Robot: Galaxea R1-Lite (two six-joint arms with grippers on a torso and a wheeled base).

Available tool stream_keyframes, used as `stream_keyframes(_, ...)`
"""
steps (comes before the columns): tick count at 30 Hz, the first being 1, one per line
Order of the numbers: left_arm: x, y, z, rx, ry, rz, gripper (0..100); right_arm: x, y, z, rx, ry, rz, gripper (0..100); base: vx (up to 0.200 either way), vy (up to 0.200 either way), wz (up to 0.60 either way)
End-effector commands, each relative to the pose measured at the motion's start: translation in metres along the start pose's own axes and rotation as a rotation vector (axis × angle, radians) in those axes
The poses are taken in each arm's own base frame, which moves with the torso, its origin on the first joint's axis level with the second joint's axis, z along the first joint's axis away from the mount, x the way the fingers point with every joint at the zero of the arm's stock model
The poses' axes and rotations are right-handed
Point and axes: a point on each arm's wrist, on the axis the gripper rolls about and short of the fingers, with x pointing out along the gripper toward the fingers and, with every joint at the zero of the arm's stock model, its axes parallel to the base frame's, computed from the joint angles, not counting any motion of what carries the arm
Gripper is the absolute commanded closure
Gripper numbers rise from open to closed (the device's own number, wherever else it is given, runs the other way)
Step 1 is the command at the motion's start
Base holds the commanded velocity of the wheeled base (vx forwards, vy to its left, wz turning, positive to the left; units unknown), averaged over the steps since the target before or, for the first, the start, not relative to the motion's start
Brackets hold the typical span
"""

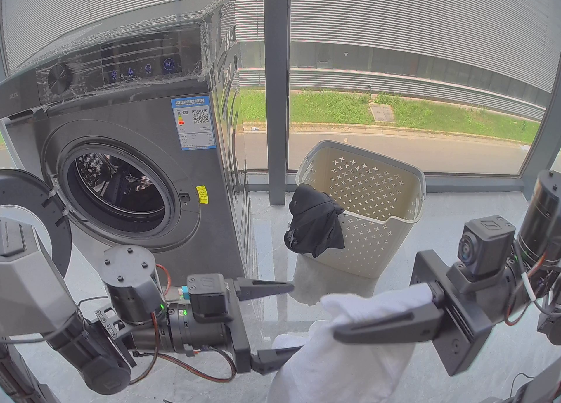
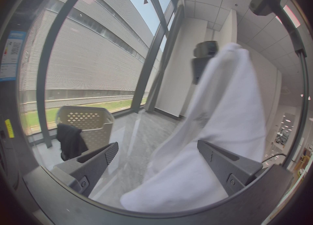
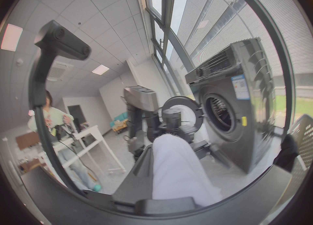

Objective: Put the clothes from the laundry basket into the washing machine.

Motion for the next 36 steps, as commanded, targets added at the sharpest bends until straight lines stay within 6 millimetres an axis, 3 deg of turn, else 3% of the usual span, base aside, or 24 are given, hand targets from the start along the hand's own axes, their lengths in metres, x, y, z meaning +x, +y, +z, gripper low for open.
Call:
stream_keyframes(1,0.013,-0.027,0.002,-0.025,-0.009,-0.109,0,0.003,-0.055,-0.006,-0.083,0.024,-0.204,100,0.000,0.000,0.00)
stream_keyframes(3,0.012,-0.027,0.005,-0.042,-0.031,-0.110,0,0.002,-0.077,-0.002,-0.160,0.021,-0.310,100,0.000,0.000,0.00)
stream_keyframes(5,0.012,-0.027,0.005,-0.044,-0.033,-0.110,0,0.002,-0.080,-0.001,-0.170,0.021,-0.325,100,0.000,0.000,0.00)
stream_keyframes(6,0.013,-0.026,0.006,-0.056,-0.049,-0.107,0,0.002,-0.102,0.009,-0.255,0.010,-0.440,100,0.000,0.000,0.00)
stream_keyframes(9,0.013,-0.027,0.005,-0.056,-0.049,-0.106,0,0.003,-0.114,0.016,-0.282,-0.007,-0.552,100,0.000,0.000,0.00)
stream_keyframes(13,0.013,-0.026,0.006,-0.056,-0.052,-0.106,0,-0.001,-0.127,0.012,-0.255,0.000,-0.741,100,0.000,0.000,0.00)
stream_keyframes(15,0.013,-0.026,0.005,-0.057,-0.050,-0.106,0,-0.001,-0.128,0.013,-0.244,-0.007,-0.730,100,0.000,0.000,0.00)
stream_keyframes(21,0.013,-0.025,0.006,-0.058,-0.052,-0.100,0,0.011,-0.101,0.020,-0.143,-0.049,-0.413,100,0.000,0.000,0.00)
stream_keyframes(27,0.000,-0.001,0.013,-0.043,-0.092,0.002,0,-0.006,-0.090,0.026,-0.138,-0.056,-0.296,100,0.000,0.000,0.00)
stream_keyframes(28,-0.006,0.012,0.020,-0.027,-0.124,0.053,0,-0.014,-0.087,0.024,-0.132,-0.048,-0.247,100,0.000,0.000,0.00)
stream_keyframes(32,-0.018,0.033,0.038,0.015,-0.196,0.130,0,-0.031,-0.088,0.020,-0.118,-0.043,-0.255,100,0.000,0.000,0.00)
stream_keyframes(36,-0.022,0.038,0.051,0.006,-0.243,0.144,0,-0.044,-0.093,0.022,-0.119,-0.051,-0.277,100,0.000,0.000,0.00)
